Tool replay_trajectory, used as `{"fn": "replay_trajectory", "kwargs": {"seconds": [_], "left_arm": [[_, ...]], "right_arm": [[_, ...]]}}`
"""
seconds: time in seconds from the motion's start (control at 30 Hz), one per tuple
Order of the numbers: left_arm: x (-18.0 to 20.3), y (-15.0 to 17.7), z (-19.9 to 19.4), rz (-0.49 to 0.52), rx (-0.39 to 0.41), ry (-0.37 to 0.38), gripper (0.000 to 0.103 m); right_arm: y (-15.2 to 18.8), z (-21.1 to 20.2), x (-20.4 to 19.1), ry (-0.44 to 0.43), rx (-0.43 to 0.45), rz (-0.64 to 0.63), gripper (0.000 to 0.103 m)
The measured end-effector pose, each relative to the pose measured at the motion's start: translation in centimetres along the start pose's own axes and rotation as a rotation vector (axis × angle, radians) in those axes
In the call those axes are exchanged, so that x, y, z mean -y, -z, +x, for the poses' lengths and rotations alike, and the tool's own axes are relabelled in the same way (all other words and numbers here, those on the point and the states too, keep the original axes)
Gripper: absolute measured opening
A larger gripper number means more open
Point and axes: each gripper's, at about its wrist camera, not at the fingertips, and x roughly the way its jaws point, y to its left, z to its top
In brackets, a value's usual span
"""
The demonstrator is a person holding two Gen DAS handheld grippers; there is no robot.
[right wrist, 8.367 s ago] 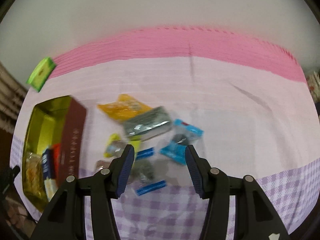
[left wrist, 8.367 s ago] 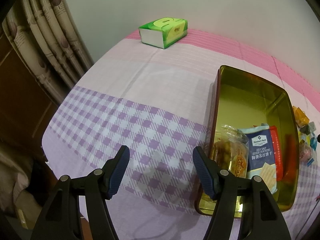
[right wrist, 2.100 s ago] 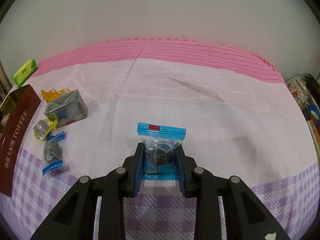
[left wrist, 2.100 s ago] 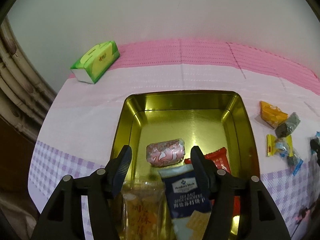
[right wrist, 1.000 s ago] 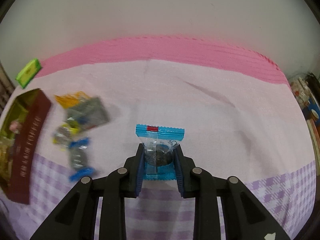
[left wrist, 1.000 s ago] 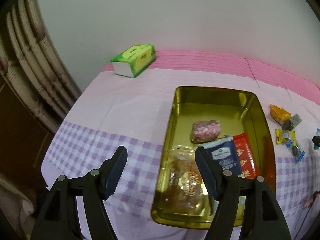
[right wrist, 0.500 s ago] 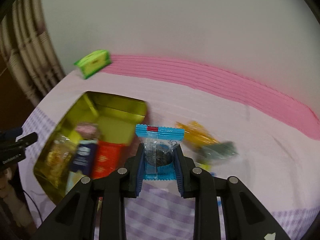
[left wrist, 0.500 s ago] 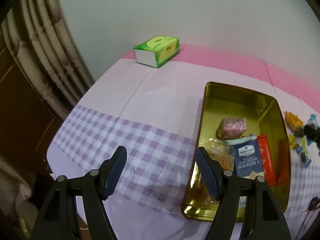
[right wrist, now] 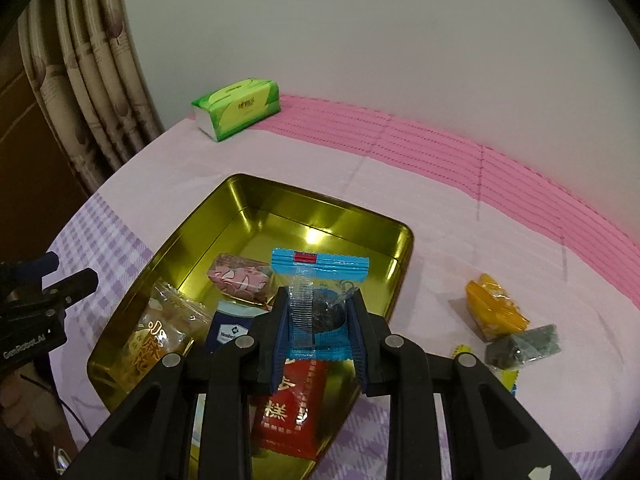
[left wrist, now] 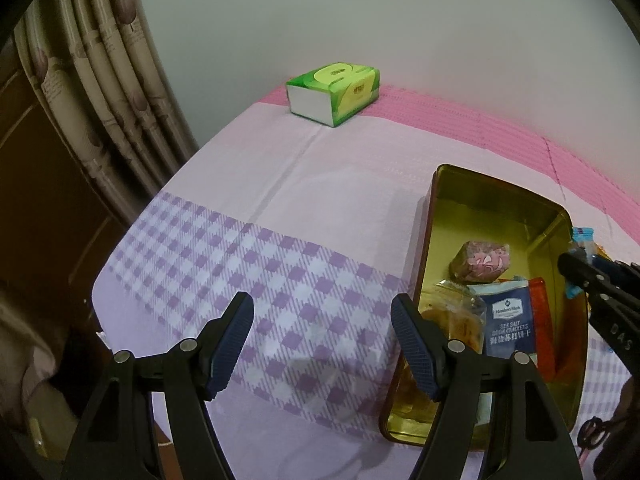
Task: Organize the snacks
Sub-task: 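Carry the blue-wrapped candy into the gold tin and open the right tool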
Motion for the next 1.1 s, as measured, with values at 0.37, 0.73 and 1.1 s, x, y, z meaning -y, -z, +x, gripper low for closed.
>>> {"fn": "replay_trajectory", "kwargs": {"seconds": [0.37,0.73,1.1], "left_arm": [[-0.1,0.1,0.4,-0.007,-0.019,0.001,0.072],[0.0,0.2,0.4,-0.005,-0.021,0.007,0.072],[0.3,0.2,0.4,0.006,-0.022,0.009,0.072]], "right_arm": [[0.0,1.7,-1.0,-0.014,-0.043,-0.024,0.025],[0.3,2.4,-1.4,-0.027,-0.057,-0.021,0.026],[0.6,2.0,-1.4,-0.027,-0.043,-0.006,0.035]]}}
